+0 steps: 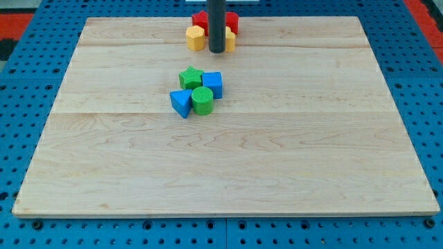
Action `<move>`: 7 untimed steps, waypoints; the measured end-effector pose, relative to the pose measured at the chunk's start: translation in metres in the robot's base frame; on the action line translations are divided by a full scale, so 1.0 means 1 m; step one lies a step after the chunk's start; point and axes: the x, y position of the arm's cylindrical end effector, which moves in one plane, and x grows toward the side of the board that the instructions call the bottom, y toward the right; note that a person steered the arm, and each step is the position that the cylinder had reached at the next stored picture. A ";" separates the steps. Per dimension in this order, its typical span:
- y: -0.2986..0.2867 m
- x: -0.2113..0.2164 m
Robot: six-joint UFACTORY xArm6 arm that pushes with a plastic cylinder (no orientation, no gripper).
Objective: Move the yellow blocks below the red blocks
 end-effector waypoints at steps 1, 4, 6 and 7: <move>-0.016 0.005; 0.017 0.000; 0.021 0.011; 0.067 0.027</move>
